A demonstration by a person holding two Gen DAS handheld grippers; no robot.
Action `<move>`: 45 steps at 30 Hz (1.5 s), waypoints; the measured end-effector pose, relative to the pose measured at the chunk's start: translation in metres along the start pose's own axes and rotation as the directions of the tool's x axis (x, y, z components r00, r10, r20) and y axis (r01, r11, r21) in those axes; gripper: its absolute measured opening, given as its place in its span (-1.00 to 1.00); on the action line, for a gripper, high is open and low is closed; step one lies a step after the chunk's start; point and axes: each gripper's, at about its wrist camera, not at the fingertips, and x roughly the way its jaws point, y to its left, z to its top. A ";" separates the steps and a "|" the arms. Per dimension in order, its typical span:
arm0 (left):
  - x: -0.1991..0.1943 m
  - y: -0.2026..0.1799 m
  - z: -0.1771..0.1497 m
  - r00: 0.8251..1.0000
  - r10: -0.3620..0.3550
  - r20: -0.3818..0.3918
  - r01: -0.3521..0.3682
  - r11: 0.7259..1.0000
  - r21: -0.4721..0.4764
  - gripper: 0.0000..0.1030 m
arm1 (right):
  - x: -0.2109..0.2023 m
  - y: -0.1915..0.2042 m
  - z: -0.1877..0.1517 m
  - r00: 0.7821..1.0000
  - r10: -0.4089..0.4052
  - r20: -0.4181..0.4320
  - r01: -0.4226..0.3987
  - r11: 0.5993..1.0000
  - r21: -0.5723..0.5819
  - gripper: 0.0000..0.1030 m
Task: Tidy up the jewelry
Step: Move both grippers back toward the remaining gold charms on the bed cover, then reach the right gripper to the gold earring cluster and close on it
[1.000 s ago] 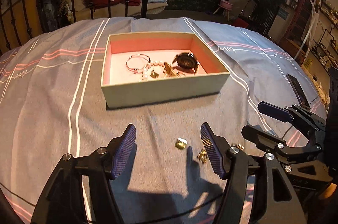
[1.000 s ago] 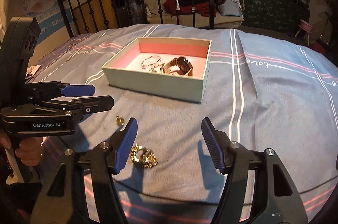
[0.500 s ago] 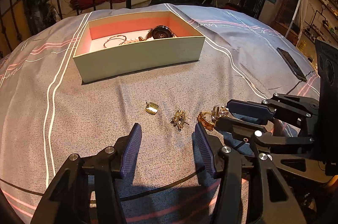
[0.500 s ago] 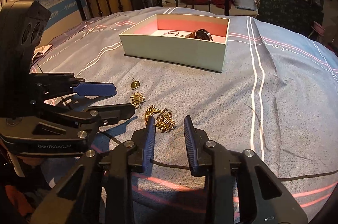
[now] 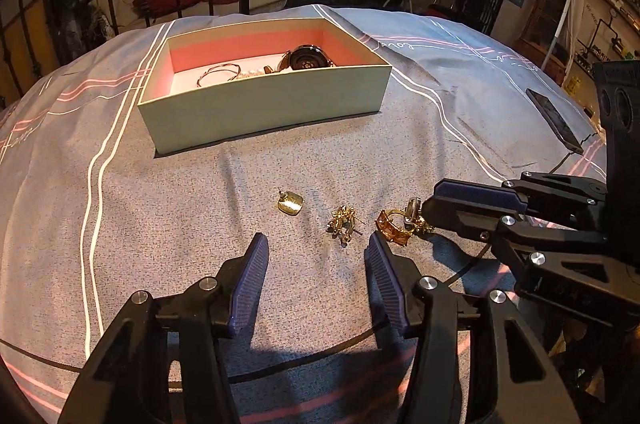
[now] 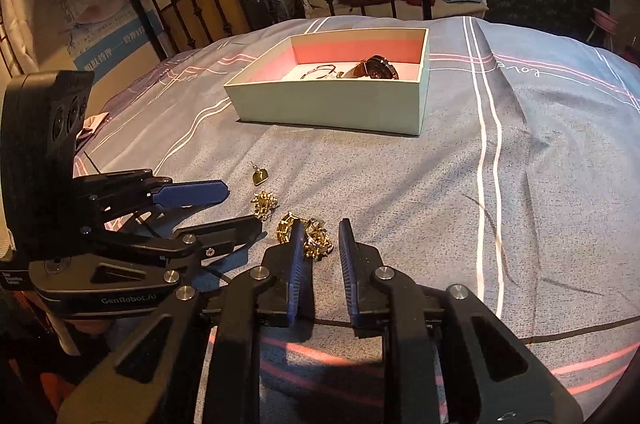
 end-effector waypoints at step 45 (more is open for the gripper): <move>-0.001 0.013 -0.001 1.000 0.003 0.004 -0.003 0.999 -0.032 0.00 | 0.011 0.006 -0.002 0.998 0.018 -0.059 -0.020 0.999 -0.030 -0.52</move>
